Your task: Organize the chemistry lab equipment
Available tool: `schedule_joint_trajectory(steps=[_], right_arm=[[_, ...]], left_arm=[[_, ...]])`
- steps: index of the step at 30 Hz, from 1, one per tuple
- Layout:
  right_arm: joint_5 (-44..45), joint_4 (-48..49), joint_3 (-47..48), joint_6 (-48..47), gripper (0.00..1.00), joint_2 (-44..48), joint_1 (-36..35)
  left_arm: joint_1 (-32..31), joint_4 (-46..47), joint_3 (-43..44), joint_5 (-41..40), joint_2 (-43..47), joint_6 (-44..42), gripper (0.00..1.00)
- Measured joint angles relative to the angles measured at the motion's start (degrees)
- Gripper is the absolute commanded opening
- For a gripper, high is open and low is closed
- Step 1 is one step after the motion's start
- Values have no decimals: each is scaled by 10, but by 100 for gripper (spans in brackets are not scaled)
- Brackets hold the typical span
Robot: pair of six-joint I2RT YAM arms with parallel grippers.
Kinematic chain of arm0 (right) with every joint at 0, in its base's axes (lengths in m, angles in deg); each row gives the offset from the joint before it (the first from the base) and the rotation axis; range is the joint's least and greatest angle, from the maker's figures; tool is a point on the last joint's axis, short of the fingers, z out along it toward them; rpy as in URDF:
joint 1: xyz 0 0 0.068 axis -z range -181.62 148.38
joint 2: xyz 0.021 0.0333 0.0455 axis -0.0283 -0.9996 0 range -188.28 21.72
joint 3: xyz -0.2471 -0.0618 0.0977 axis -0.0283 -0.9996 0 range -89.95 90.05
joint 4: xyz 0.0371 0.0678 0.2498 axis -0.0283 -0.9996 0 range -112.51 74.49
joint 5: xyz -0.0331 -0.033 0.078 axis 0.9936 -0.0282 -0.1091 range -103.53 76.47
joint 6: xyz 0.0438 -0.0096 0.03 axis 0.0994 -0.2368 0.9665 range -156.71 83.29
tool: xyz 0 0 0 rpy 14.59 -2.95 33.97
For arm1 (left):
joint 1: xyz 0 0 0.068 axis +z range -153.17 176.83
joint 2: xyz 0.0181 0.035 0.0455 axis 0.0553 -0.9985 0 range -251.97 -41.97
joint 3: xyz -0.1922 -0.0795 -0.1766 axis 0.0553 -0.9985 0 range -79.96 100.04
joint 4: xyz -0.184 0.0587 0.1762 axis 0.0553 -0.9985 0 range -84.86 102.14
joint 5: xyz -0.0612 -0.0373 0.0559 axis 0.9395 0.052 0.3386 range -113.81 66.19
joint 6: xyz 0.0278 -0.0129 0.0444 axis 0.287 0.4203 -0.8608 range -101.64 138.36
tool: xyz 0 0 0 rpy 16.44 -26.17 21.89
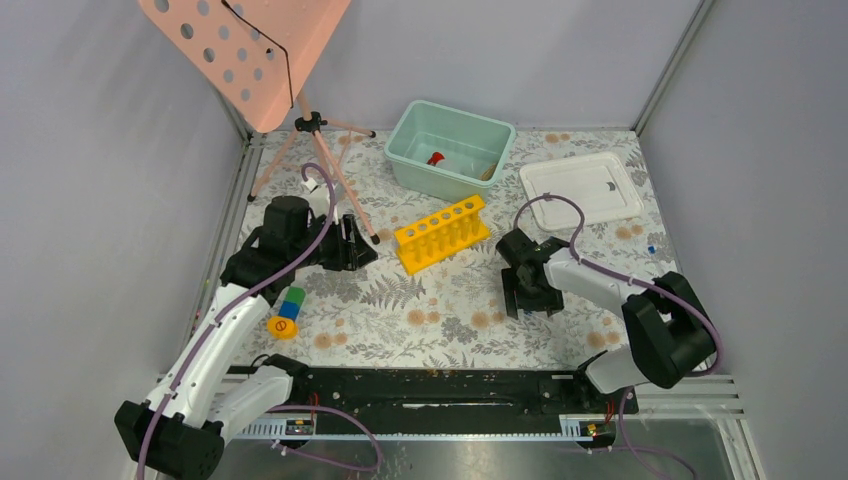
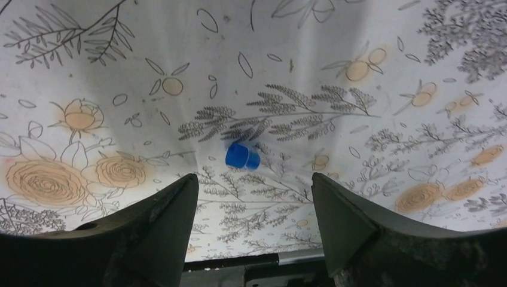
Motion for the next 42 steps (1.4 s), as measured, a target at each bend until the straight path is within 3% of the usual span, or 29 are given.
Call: schedule_joint_trajectory(steps=[2, 14, 20, 28, 31, 36, 42], right_arm=[[-9, 9, 0, -5, 73, -16, 6], [-67, 39, 4, -23, 29, -44, 10], [-116, 65, 2, -23, 17, -44, 11], [-153, 113, 12, -19, 17, -56, -35], [-152, 120, 36, -22, 22, -79, -68], [-148, 125, 70, -26, 40, -111, -96], [-131, 130, 63, -24, 42, -102, -110]], left_arm=[[0, 0, 0, 0, 0, 0, 50], [0, 0, -1, -9, 13, 0, 50], [0, 0, -1, -15, 13, 0, 50], [0, 0, -1, -45, 23, 0, 50], [0, 0, -1, -59, 38, 0, 50], [0, 0, -1, -82, 50, 0, 50], [0, 0, -1, -92, 51, 0, 50]])
